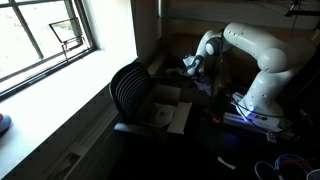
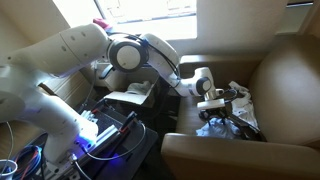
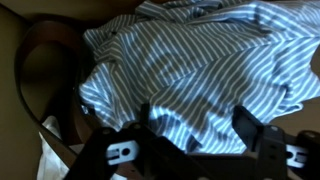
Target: Put the clothes on the couch on the chair
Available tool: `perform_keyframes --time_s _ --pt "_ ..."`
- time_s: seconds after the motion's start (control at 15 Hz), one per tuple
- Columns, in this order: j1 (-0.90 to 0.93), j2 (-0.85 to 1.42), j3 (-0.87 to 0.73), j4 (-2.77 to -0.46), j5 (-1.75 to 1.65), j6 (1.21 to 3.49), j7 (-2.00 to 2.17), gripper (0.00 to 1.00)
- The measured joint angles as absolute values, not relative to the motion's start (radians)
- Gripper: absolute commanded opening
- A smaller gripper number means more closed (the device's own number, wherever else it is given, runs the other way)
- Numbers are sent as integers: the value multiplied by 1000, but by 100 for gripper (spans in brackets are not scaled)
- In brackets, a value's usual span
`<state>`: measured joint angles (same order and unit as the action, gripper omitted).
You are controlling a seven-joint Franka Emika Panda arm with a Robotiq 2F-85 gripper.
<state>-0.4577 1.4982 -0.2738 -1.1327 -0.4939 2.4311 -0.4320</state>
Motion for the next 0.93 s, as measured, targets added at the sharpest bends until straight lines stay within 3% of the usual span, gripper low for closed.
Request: perform_keyframes --time_s 0.53,0.93 --pt "-456 1497 -278 -1129 -490 2427 -431 1" --pt "-444 1458 -261 -1084 -453 2203 -536 1"
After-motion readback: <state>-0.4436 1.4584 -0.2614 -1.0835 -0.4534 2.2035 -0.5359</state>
